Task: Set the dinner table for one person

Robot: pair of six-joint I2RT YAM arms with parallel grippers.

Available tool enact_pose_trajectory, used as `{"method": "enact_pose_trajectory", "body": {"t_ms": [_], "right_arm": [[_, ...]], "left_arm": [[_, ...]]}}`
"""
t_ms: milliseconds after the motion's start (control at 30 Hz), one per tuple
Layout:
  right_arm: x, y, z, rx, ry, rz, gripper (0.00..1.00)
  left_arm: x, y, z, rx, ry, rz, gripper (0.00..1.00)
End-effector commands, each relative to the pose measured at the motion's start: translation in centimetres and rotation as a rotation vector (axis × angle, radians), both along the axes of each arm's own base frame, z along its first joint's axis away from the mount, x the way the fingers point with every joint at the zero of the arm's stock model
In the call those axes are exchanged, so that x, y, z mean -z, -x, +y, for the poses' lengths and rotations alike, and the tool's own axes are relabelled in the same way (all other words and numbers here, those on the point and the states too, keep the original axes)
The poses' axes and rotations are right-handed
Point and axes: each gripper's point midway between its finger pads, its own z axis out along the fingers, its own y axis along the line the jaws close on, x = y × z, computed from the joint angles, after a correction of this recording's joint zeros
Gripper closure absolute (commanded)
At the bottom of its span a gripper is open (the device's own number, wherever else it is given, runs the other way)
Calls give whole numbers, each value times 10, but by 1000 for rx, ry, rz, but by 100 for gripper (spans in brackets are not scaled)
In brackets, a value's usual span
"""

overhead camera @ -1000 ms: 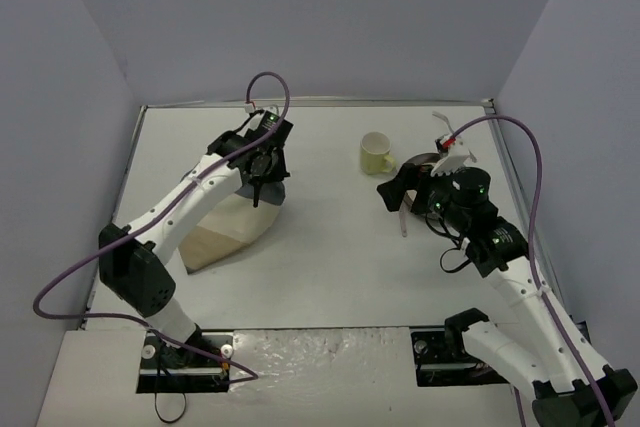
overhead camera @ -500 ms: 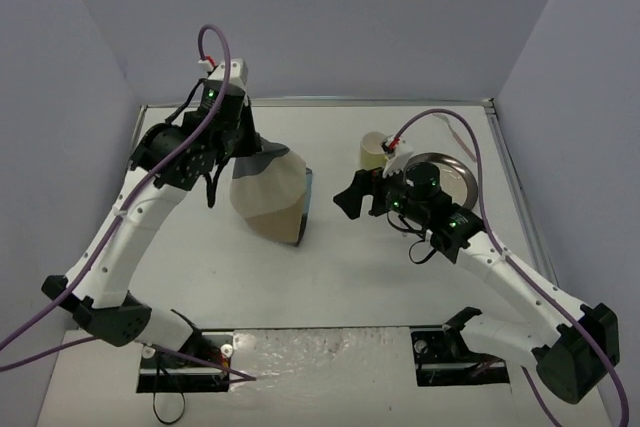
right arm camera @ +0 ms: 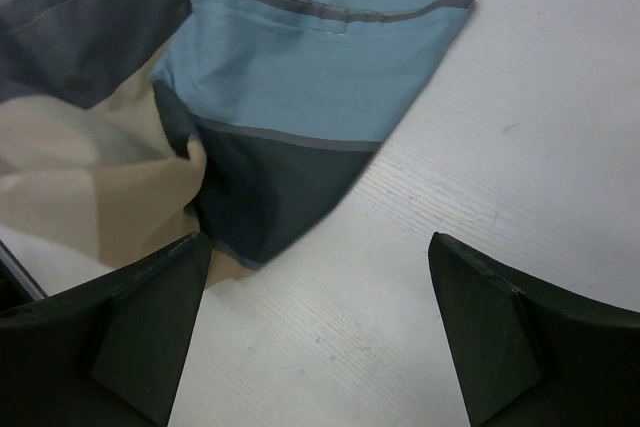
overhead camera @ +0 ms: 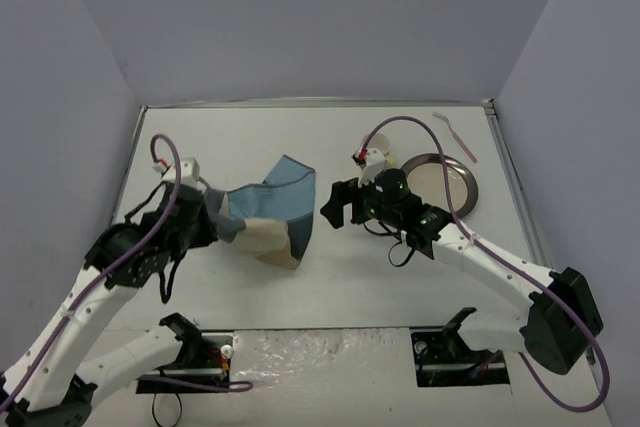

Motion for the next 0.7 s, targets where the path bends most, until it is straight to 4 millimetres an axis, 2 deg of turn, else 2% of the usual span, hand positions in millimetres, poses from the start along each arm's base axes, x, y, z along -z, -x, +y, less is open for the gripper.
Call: {"method": "enact_pose_trajectory", "body": {"t_ms": [0, 100, 200, 267, 333, 400, 500, 667], "right_arm": [[-17, -15, -7, 71, 1, -105, 12], [-7, -21, 5, 56, 18, -76, 12], [-2, -27, 22, 45, 27, -59, 12], [16, -35, 36, 44, 63, -29, 13], [16, -45, 53, 46, 65, -33, 17], [37, -53, 66, 39, 96, -10, 20], [53, -64, 84, 26, 133, -7, 25], [90, -82, 97, 37, 198, 15, 35]], "left_arm": [[42, 43, 30, -200, 78, 97, 100], [54, 58, 41, -265, 114, 110, 100], [63, 62, 45, -291, 100, 138, 100], [70, 64, 46, -302, 67, 175, 100], [75, 65, 46, -302, 42, 207, 100], [78, 66, 44, -295, 35, 225, 100], [79, 68, 45, -294, 33, 231, 100], [81, 72, 46, -295, 49, 229, 100]]}}
